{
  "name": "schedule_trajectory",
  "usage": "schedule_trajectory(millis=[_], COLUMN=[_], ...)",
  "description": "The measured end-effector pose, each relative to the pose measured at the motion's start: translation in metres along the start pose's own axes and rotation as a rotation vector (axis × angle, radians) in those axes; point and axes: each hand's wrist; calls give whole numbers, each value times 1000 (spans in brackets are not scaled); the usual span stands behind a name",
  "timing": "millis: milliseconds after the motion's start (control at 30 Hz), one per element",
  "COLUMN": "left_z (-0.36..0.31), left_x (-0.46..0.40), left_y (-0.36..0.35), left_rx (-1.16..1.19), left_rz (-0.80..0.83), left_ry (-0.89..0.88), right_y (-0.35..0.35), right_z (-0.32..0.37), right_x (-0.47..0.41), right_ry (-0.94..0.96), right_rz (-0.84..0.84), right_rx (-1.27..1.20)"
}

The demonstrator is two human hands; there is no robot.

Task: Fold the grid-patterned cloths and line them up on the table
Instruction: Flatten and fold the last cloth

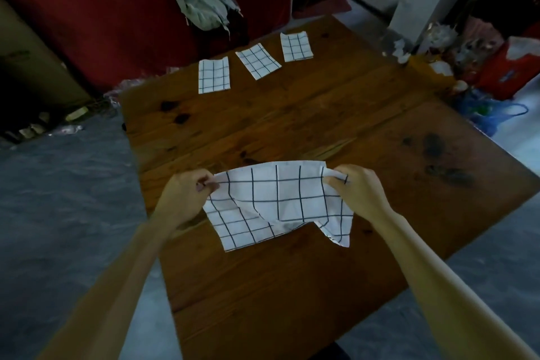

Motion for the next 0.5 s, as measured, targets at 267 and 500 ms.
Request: schedule_trajectory(millis=[267, 500], left_z=[13, 17], left_x=[-91, -98], left_y=[-34, -83], left_rx=[-37, -25], left_rz=[-35, -163], left_ry=[73, 280], right_y=[-31, -67], right_z=[-36, -52], right_x=[-89, -117], right_ry=[-55, -91], right_rz=[140, 258], right_rx=[9, 106])
Point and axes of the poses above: each hand's wrist, its own x-axis away from the middle knuckle, its own y-axis out of the back of the hand, z = x × y, and after that the axes turned 4 degrees about y, right-handed
